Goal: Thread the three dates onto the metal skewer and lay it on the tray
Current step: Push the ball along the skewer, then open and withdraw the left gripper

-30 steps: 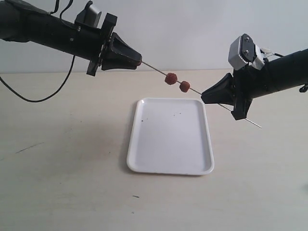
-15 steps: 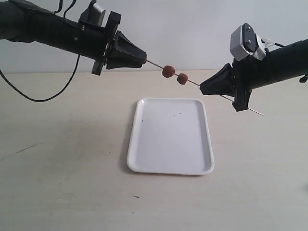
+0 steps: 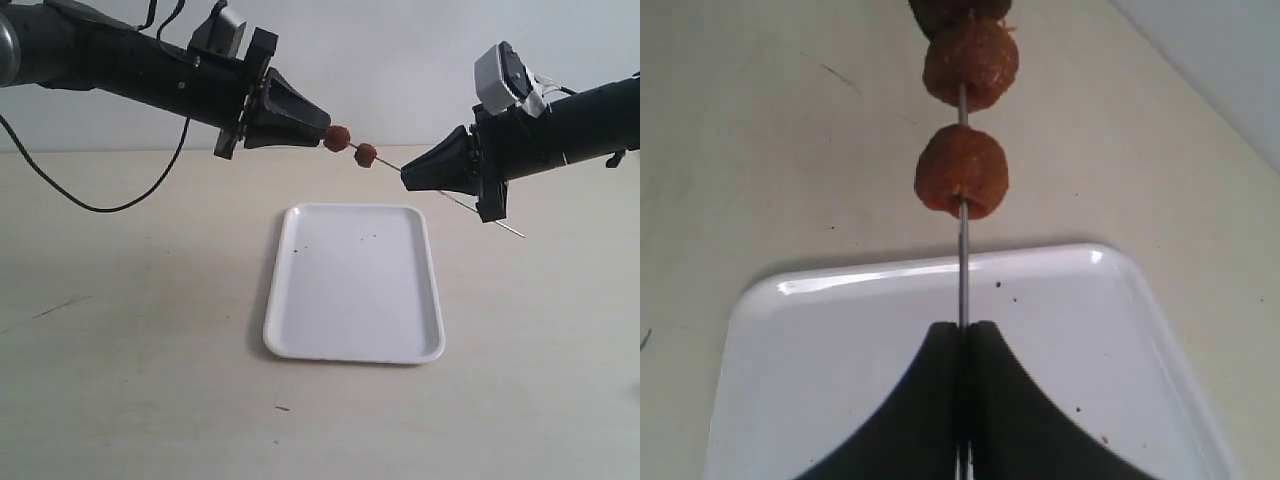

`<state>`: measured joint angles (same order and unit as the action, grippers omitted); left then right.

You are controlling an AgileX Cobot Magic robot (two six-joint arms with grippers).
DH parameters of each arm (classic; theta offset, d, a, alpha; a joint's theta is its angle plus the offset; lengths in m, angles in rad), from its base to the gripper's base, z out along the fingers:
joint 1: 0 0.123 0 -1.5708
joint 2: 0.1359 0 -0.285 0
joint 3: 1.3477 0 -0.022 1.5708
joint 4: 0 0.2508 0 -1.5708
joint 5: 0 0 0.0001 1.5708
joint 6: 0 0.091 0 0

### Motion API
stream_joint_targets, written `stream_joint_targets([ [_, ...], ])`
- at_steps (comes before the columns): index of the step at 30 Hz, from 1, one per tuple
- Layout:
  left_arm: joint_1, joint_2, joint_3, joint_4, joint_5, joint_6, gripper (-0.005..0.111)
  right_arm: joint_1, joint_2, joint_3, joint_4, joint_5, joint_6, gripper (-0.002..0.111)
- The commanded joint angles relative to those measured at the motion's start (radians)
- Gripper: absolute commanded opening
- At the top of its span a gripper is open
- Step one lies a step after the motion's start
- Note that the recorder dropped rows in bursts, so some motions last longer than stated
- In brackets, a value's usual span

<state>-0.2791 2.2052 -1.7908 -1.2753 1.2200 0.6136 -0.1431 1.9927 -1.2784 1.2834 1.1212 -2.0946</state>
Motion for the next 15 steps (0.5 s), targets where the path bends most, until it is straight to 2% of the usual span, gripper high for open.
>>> stream_joint_targets([
  [1, -0.005, -0.011, 0.001, -0.013, 0.001, 0.025, 0.023, 0.004, -0.002, -0.009, 0.027, 0.007, -0.012, 0.0],
  [3, -0.005, -0.011, 0.001, -0.013, 0.001, 0.034, 0.025, 0.004, -0.002, -0.009, 0.033, 0.007, -0.012, 0.0],
  [5, -0.005, -0.011, 0.001, -0.013, 0.001, 0.037, 0.035, 0.004, -0.002, -0.009, 0.043, 0.007, -0.012, 0.0],
  [8, -0.005, -0.011, 0.001, -0.011, 0.001, 0.037, 0.062, 0.004, -0.002, -0.009, 0.045, 0.005, -0.012, 0.0],
  [10, -0.005, -0.011, 0.001, -0.008, 0.001, 0.041, 0.074, 0.004, -0.002, -0.009, 0.05, -0.007, -0.012, 0.0],
  [15, 0.001, -0.011, 0.001, -0.011, 0.001, 0.107, 0.075, 0.004, -0.002, -0.006, 0.066, -0.056, 0.004, 0.0],
])
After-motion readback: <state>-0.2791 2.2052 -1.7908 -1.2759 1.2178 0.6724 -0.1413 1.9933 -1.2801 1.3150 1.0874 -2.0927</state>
